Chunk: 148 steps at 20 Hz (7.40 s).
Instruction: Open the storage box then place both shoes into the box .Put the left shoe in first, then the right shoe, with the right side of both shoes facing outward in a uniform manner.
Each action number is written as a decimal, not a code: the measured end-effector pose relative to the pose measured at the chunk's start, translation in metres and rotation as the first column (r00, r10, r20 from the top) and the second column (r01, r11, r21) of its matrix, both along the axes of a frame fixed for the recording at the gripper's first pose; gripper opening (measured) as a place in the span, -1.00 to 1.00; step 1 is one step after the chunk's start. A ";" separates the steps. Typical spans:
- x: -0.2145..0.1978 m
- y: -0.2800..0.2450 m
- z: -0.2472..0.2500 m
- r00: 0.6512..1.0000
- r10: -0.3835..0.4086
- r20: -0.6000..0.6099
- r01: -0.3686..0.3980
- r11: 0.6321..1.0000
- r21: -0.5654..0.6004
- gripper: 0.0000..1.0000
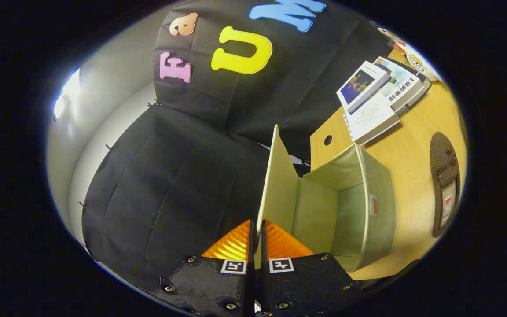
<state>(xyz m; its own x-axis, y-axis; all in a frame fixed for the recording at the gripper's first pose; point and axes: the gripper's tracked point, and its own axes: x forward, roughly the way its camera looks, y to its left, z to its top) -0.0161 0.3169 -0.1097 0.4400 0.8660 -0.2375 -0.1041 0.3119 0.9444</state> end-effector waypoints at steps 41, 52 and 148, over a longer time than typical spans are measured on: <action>0.034 0.021 0.021 0.944 0.059 0.324 0.063 0.933 -0.354 0.93; 0.062 -0.117 -0.025 0.941 -0.035 0.335 0.216 0.827 -0.520 0.94; 0.020 -0.006 -0.127 0.975 -0.160 -0.156 0.051 0.840 -0.540 -0.99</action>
